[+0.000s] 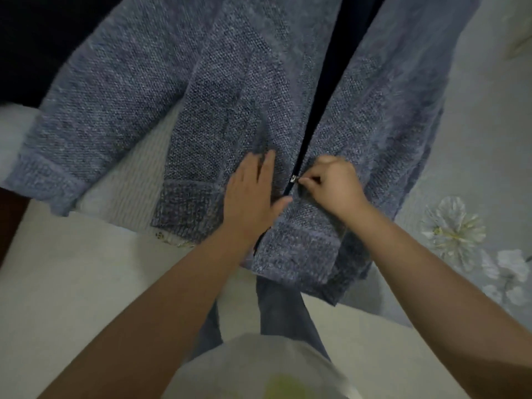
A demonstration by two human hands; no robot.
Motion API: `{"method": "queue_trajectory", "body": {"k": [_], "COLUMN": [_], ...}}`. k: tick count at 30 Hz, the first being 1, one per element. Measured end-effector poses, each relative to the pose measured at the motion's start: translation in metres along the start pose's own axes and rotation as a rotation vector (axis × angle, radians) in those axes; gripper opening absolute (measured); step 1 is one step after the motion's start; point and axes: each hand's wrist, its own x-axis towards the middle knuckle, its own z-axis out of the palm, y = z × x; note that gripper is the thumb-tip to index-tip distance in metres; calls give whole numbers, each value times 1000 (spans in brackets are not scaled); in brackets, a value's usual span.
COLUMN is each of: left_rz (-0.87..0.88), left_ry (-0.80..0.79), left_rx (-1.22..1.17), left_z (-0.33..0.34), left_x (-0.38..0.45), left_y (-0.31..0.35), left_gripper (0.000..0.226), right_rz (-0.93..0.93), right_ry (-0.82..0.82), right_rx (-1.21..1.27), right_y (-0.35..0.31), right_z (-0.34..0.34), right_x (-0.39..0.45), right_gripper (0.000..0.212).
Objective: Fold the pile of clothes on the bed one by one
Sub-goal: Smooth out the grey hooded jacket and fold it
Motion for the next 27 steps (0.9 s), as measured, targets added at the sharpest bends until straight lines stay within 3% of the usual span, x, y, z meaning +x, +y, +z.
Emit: {"method": "queue_trajectory", "body": {"k": [3,10,18,27], "left_rz": [-32,-87,-132,-148], "left_ry": [-94,-52,-97,-168], "left_rx": [127,139,214,263], "left_z": [27,40,41,40], "left_x": [17,16,18,21], "left_y": [-7,-7,-7,-8], "left_gripper": [97,92,87,84], "right_rz": [-64,-312,-337,-189], "right_ry": [-36,34,239,335], "right_rx": [-103,-390,-260,-324], "right_y": [10,21,42,64], "right_z": [3,-1,-35,-67], "right_x": [12,34,59,107], "right_gripper": [26,17,13,25]}}
